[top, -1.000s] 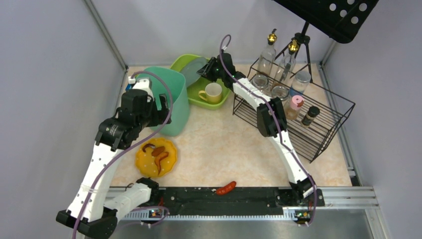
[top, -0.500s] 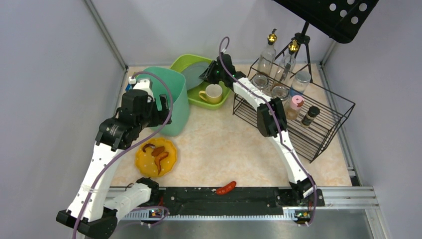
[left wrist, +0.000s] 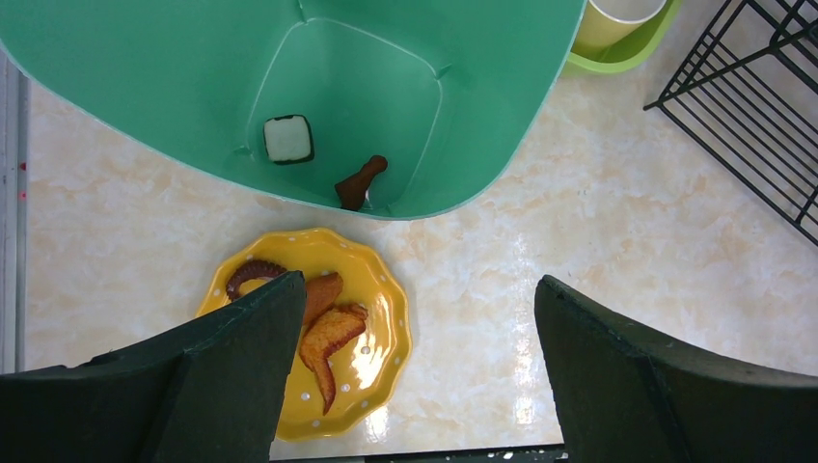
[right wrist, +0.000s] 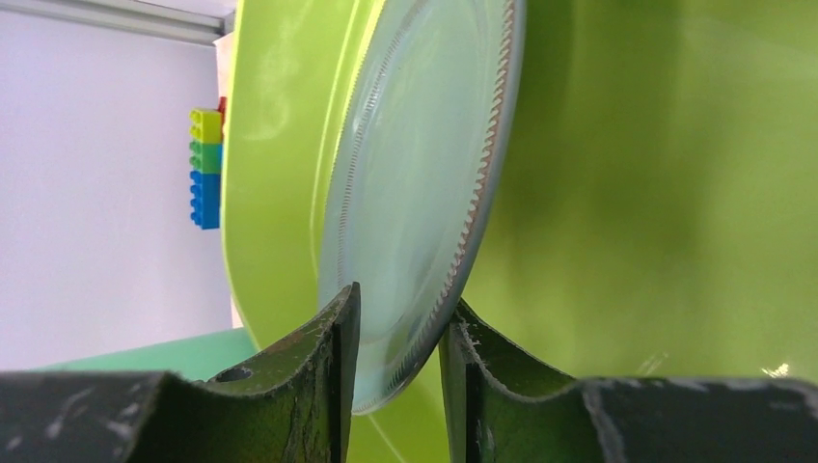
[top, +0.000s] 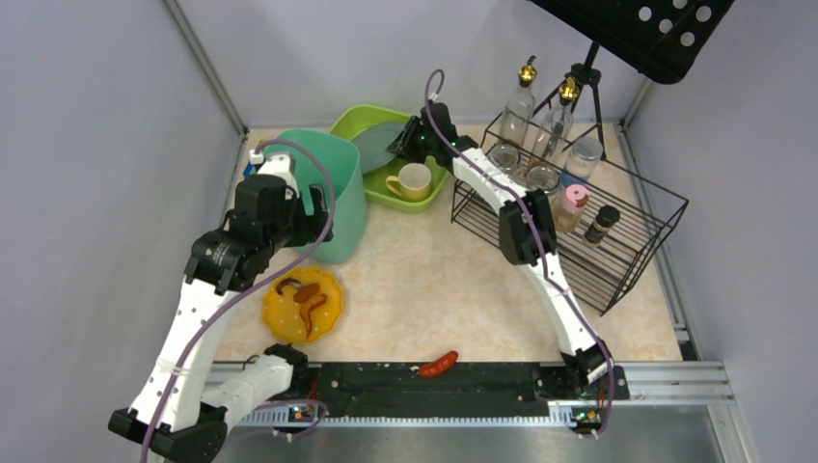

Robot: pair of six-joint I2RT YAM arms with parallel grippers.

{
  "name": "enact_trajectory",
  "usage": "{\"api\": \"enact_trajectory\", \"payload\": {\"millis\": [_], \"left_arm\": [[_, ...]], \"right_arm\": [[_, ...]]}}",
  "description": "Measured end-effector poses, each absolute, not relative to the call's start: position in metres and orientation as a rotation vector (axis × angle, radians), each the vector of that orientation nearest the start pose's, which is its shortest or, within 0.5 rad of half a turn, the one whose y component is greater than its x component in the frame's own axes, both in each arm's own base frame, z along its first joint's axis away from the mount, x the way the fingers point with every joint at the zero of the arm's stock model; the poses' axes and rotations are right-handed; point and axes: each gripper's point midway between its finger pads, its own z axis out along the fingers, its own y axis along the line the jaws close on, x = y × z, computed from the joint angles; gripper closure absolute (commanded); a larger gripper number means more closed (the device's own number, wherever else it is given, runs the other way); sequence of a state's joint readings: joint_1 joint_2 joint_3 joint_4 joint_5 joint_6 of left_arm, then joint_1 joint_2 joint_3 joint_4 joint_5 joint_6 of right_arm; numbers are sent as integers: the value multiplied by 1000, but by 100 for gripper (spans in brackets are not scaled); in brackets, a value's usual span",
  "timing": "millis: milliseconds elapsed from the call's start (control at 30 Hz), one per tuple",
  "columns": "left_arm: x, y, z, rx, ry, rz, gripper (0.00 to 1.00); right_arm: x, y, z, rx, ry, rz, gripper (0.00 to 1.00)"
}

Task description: Clear the kitchen counter

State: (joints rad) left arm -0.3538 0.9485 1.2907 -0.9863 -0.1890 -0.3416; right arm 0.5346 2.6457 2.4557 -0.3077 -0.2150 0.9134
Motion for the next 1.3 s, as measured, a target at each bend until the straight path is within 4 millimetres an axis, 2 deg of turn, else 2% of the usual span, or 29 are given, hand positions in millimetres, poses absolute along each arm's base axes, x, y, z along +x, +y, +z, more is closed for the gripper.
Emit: {"api": "enact_trajectory", "payload": {"millis": [200, 300, 500, 700, 1300], "left_arm": [[243, -70, 284, -90, 2211, -179, 7], [243, -70, 284, -89, 2211, -178, 7], [243, -70, 284, -89, 2211, -178, 7], [243, -69, 283, -89, 2214, -177, 7], [240, -70, 280, -82, 2211, -190, 7]], "right_arm": [[572, 424, 137, 267, 2188, 1118, 66], [572, 425, 140, 260, 2180, 1129, 65], [571, 424, 134, 239, 2193, 1109, 64], [564, 417, 111, 228, 2258, 1059, 64], [558, 404, 111, 168, 2281, 980, 63]]}}
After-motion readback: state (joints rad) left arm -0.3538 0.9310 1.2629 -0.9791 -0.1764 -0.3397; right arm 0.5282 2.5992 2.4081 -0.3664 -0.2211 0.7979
